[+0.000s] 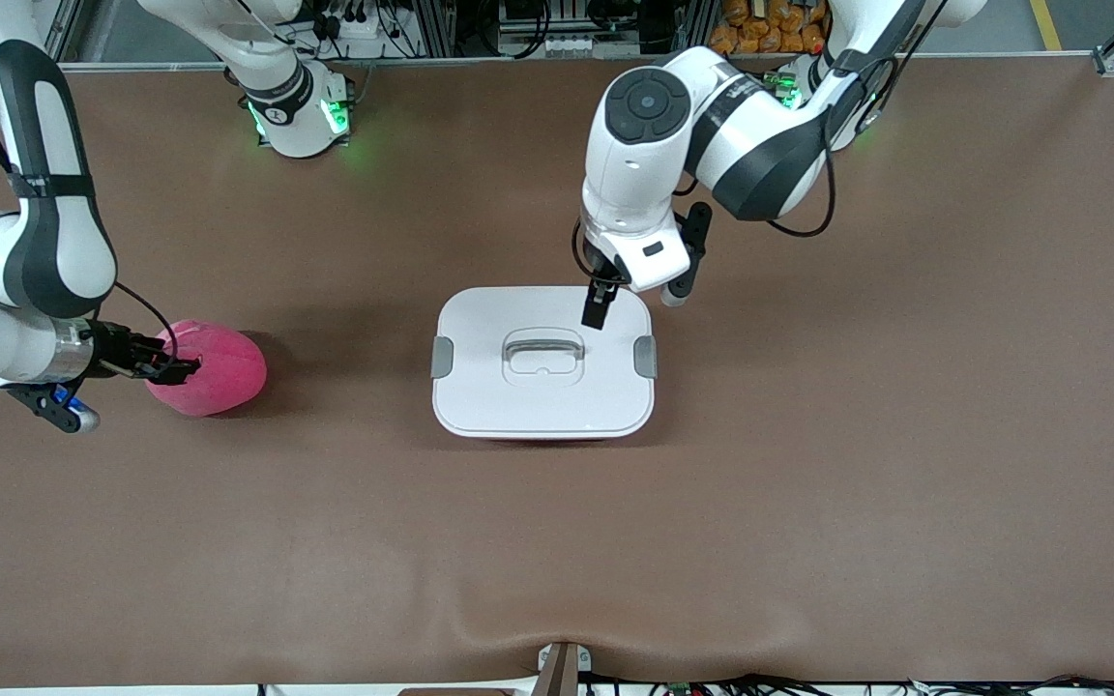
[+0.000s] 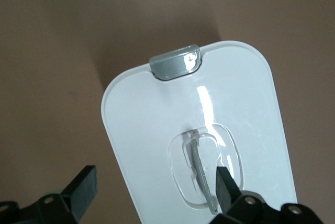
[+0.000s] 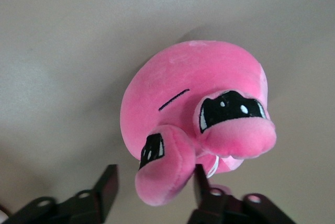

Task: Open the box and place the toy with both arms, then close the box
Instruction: 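Grasp the lid handle with the left gripper while the right gripper grips the plush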

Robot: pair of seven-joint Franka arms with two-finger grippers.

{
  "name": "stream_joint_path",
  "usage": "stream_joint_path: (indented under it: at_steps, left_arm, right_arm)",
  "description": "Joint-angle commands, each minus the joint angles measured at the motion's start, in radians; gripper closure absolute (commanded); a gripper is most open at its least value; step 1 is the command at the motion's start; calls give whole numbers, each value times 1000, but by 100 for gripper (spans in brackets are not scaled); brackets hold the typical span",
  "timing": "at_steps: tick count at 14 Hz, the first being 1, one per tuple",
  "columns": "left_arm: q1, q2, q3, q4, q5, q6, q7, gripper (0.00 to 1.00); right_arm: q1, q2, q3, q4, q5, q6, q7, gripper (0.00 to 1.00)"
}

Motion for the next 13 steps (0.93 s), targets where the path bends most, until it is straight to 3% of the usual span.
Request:
stream_joint_path:
  at_steps: [1, 5, 9, 13]
  left_arm:
    - [-28, 46, 9, 59, 30, 24, -82, 0]
    - [-40, 68, 11, 62, 31, 76, -149, 0]
    - [-69, 99, 11, 65, 99, 113, -240, 6]
    - [-80, 125, 11, 70, 102, 158, -294, 13]
  right_arm:
    - [-4, -17, 10, -24, 5, 16, 18, 40]
    - [-2, -5, 10, -24, -6, 17, 16, 50]
    - [1, 5, 11, -24, -6, 61, 34, 99]
    - [5, 6, 11, -21, -8, 77, 50, 100]
